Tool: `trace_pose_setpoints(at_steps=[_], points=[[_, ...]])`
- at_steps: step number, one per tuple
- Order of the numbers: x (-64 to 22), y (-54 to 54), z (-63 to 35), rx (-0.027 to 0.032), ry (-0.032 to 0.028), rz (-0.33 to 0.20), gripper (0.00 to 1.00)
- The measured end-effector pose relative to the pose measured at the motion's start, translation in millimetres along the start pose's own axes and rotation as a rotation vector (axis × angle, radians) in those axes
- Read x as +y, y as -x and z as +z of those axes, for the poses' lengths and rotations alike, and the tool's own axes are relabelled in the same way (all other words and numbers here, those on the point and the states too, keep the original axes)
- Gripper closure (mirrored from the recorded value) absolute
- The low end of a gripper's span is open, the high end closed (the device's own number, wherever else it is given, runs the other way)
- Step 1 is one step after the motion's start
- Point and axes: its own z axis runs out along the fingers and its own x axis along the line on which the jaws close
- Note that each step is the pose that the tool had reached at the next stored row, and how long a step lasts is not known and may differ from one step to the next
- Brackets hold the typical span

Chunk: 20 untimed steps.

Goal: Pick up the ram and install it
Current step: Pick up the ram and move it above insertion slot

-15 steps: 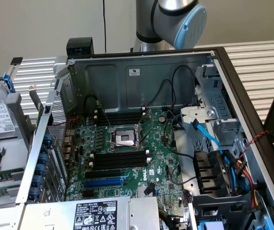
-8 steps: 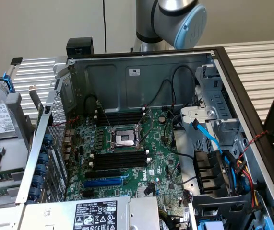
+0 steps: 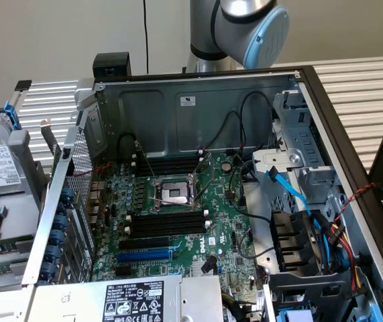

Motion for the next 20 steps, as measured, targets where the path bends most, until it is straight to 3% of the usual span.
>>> trace_pose_setpoints(at_steps=[20], points=[[-1.2, -15.2, 36.1, 0.0001, 0.0001, 0.001, 0.67]])
